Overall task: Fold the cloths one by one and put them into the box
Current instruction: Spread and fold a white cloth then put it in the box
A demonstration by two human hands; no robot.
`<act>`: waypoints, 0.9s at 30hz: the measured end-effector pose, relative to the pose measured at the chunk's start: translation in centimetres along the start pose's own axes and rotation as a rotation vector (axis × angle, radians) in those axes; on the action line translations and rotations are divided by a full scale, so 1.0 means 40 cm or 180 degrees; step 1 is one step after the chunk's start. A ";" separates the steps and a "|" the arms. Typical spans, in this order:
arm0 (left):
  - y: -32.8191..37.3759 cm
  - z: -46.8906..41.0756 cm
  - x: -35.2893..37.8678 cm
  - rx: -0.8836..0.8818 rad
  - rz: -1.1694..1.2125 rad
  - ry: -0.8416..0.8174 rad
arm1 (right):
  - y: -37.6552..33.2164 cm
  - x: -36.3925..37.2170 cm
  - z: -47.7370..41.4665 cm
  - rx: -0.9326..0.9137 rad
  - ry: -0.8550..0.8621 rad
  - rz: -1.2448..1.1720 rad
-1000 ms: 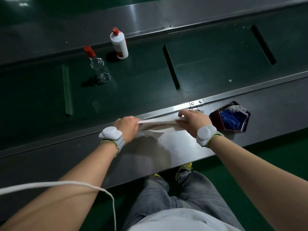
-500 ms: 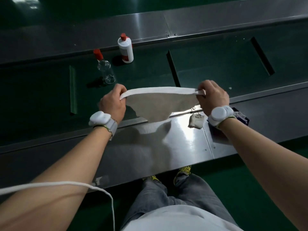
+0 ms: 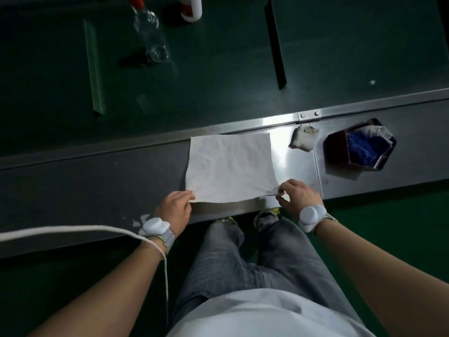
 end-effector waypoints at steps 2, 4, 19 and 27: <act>-0.043 0.023 0.051 -0.0351 0.0082 -0.0130 | -0.005 0.081 0.009 0.0063 -0.0545 -0.0048; -0.079 0.026 0.088 -0.0660 0.0065 -0.0214 | -0.002 0.138 0.001 0.0214 -0.0848 -0.0286; -0.113 -0.307 0.124 -0.2033 0.0863 0.1053 | 0.018 0.074 -0.315 0.1449 0.0638 -0.1731; -0.167 -0.254 0.231 -0.2855 0.0807 0.0346 | -0.109 0.205 -0.274 0.1184 -0.0853 -0.2355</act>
Point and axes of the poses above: each hand's wrist, its own z-axis away from the middle knuckle, its own x-axis out of the palm, y = z × x, the point moved 3 cm from there along -z, towards the middle knuckle, and after that the axes turned 11 degrees about z, right-handed, at the moved point
